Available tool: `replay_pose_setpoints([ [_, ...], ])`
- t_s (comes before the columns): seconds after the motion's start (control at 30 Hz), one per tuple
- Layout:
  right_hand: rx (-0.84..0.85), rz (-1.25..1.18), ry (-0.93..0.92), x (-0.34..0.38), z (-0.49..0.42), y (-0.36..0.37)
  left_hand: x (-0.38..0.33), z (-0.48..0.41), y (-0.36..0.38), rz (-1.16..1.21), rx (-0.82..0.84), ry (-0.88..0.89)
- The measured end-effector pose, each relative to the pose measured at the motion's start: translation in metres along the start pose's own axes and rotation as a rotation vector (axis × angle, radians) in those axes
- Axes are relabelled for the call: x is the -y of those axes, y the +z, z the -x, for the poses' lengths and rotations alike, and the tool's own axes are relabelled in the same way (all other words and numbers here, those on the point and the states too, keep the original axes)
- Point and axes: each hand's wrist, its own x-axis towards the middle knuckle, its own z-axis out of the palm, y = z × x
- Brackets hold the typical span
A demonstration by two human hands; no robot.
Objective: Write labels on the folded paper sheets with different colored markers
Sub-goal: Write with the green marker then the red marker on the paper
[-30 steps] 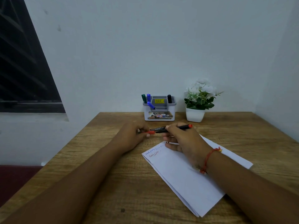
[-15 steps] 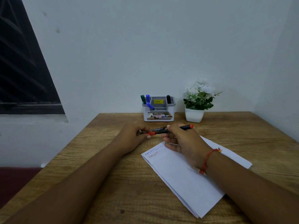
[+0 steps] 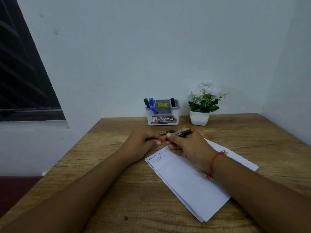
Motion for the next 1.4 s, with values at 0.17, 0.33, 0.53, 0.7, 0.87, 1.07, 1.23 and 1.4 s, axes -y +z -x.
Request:
replay_pose_setpoints([
  [0.17,0.014,0.016,0.008,-0.002,-0.003,-0.001,-0.005,0.003,0.004,0.022,0.017,-0.054],
  [0.33,0.029,0.035,0.012,-0.006,-0.005,0.01,0.004,-0.004,0.0,-0.09,-0.13,-0.025],
  [0.53,-0.013,0.396,-0.102,-0.012,-0.008,0.006,0.028,-0.012,-0.005,-0.299,-0.231,-0.187],
  [0.7,0.037,0.698,-0.26,-0.007,-0.003,0.005,0.027,-0.013,-0.004,-0.281,-0.194,-0.202],
  [0.87,0.09,1.076,-0.378,0.001,-0.002,0.005,0.024,-0.014,-0.006,-0.374,-0.138,-0.188],
  [1.07,0.099,1.211,-0.359,0.001,-0.007,0.001,0.016,-0.011,-0.008,-0.434,-0.13,-0.155],
  [1.23,0.117,1.19,-0.334,0.002,-0.004,-0.001,-0.001,-0.002,-0.013,-0.224,-0.356,-0.052],
  [1.4,0.127,1.208,-0.33,0.004,-0.001,-0.002,-0.021,-0.007,-0.033,-0.14,-0.622,0.01],
])
